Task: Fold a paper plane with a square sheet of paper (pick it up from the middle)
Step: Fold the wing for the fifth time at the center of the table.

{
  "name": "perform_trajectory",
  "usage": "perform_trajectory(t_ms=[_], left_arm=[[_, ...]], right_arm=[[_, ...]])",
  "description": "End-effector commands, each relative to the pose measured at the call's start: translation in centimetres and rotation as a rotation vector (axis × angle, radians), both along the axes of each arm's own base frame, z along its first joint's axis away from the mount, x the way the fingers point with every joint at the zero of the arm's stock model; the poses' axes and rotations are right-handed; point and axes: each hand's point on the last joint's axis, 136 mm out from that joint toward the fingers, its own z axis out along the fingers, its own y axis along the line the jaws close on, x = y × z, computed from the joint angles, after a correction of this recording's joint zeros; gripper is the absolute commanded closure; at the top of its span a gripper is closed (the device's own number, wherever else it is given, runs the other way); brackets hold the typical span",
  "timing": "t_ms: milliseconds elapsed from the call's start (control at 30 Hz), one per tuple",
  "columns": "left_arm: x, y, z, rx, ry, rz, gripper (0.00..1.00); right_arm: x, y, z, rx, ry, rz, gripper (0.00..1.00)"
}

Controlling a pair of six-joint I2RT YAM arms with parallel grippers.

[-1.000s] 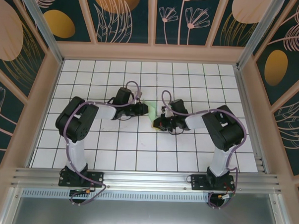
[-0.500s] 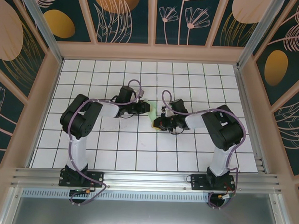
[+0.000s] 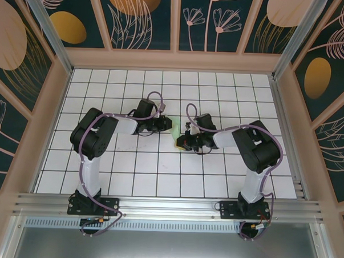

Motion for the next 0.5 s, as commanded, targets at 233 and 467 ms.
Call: perform_trajectory(t_ms=[233, 467], left_arm=[[0.7, 1.1, -2.4, 0.099, 0.037, 0.033, 0.78], [0.3, 2.7, -5.4, 0.226, 0.125, 0.067, 0.78]], right_arm=[[-1.4, -2.6, -4.1, -0.165, 0.084, -0.035, 0.97], [1.3, -0.7, 0.5, -0.072, -0.051, -0.021, 0.93]])
